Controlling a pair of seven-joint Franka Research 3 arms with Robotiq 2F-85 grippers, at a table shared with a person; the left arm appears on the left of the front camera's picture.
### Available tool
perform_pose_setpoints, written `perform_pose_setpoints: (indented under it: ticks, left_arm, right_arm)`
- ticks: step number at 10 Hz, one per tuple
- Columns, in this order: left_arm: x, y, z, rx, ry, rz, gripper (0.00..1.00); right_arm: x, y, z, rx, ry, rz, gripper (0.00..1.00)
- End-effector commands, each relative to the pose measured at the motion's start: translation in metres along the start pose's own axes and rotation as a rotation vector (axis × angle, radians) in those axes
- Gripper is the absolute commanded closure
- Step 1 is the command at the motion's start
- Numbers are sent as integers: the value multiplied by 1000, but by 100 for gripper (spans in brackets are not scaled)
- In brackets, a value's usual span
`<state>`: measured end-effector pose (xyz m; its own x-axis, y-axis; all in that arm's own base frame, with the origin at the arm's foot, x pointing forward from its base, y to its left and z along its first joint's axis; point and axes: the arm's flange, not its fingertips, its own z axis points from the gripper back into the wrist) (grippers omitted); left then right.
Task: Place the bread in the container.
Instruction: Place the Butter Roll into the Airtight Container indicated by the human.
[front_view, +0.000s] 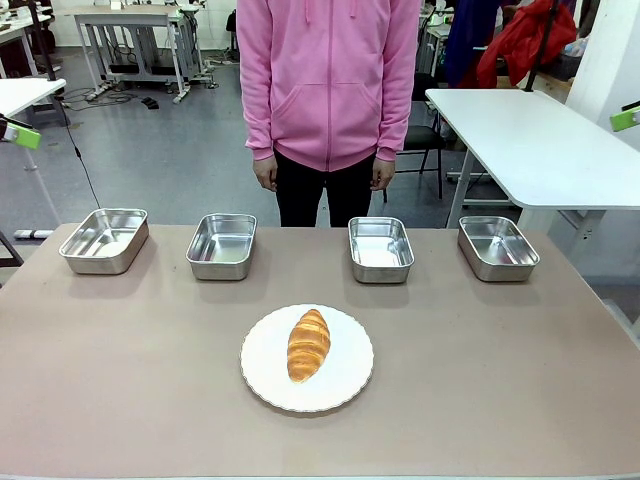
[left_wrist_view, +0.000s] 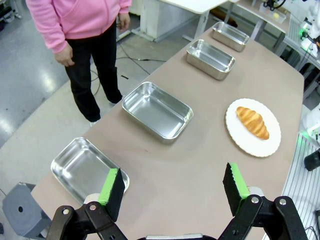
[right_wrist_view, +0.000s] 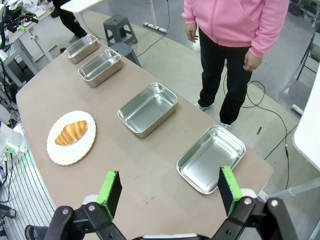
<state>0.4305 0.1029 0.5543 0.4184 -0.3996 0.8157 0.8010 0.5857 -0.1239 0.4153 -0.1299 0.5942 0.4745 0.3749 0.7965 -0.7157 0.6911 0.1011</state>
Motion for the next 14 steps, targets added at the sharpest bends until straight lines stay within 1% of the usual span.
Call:
perform_pose_setpoints:
  ticks: [1,14]
  left_arm:
    - [-1,0,1,-6,-4,3,0]
    - [-1,0,1,-6,-4,3,0]
  right_arm:
    - [0,0,0,6,-8,8,0]
    - [0,0,0,6,-8,8,0]
